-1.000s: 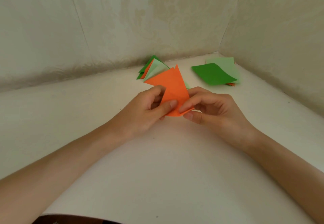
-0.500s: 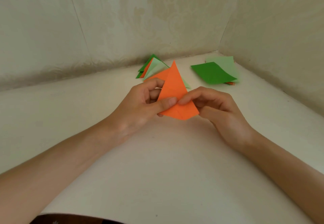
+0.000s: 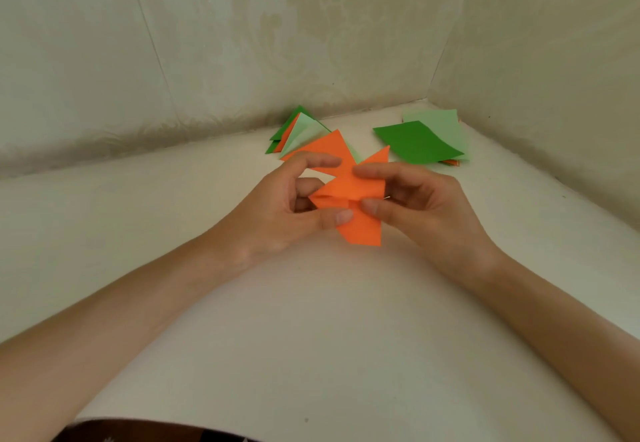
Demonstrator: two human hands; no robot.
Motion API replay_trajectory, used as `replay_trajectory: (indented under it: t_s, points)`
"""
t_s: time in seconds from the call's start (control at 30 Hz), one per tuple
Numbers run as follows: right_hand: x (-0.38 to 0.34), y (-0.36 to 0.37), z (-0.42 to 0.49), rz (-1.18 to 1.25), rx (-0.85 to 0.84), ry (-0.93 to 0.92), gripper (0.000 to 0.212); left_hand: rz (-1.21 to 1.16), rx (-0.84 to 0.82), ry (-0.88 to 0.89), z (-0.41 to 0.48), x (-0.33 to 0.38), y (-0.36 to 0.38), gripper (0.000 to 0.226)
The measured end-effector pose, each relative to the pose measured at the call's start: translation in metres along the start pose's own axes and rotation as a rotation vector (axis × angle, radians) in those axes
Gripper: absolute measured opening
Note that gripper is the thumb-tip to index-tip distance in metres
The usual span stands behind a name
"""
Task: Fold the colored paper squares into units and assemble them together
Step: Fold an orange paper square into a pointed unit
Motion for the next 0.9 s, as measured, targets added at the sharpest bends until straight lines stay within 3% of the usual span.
replay_trajectory:
  t_s: [0.2, 0.43, 0.57, 0.67, 0.8, 0.9]
  points:
    - [-0.004, -0.01, 0.0, -0.127, 0.142, -0.006, 0.011, -0.005, 0.02, 0.009, 0.002, -0.004, -0.003, 0.051]
    - [-0.01, -0.029, -0.003, -0.289, 0.398, 0.049, 0.023, 0.043, -0.187, -0.115, -0.005, -0.013, 0.016, 0.052]
    - [-0.002, -0.03, -0.005, -0.312, 0.385, 0.175, 0.034, 0.04, -0.282, -0.135, -0.007, -0.012, 0.019, 0.066]
    - [0.0, -0.027, -0.005, -0.288, 0.353, 0.225, 0.033, 0.067, -0.331, -0.132, -0.01, -0.01, 0.022, 0.055]
    - [0.001, -0.026, -0.003, -0.201, 0.32, 0.275, 0.023, 0.1, -0.298, -0.166, -0.011, -0.014, 0.021, 0.041]
    - [0.004, -0.029, -0.002, -0.117, 0.349, 0.322, 0.026, 0.072, -0.15, -0.076, -0.008, -0.005, 0.016, 0.025]
Point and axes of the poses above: each hand's wrist, its own z-axis towards the middle knuckle, its own y-axis out of the palm, x = y × z, the point moved 7 cm from there along z, towards the middle knuckle, and after that the axes turned 14 degrees about -z, right-handed, at the moved point
